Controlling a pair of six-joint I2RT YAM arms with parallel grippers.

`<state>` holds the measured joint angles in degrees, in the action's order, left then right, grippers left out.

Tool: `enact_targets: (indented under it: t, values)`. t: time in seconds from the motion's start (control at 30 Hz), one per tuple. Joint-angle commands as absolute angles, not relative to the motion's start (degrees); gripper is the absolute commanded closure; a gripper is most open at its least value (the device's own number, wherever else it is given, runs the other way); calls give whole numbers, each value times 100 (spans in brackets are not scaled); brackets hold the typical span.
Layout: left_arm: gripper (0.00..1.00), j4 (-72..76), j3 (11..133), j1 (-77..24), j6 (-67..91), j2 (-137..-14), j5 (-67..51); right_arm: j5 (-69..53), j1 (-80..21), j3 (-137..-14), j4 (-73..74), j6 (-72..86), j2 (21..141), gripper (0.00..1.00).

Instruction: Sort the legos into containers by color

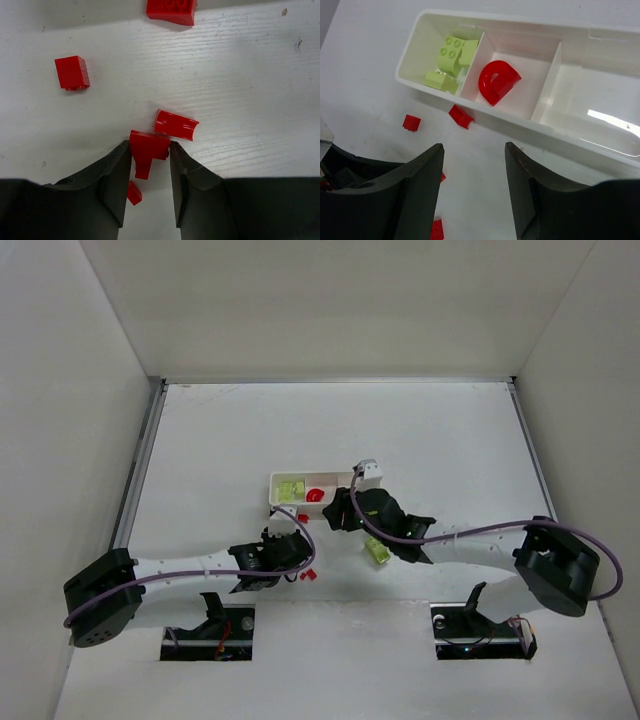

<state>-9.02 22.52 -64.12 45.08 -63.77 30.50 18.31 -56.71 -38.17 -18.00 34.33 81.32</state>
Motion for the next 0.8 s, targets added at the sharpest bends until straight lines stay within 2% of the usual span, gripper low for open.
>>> enact_targets:
  t: [0.0, 0.2, 0.57, 0.77]
  values:
    - [74, -993, 2373, -6420, 4825, -6398, 3234, 1977, -5717, -3727, -2039, 3533, 7937, 42]
    - [76, -1107, 2505, -6438, 4755, -6311, 3331, 1986, -5717, -3613, -1986, 3551, 7717, 42]
    - [78, -1160, 2952, -6131, 4465, -5432, 3322, 2021, -5954, -3243, -1679, 3577, 7111, 42]
    - [78, -731, 3453, -5639, 3982, -5624, 3165, 2328, -6349, -3085, -1337, 3559, 6909, 42]
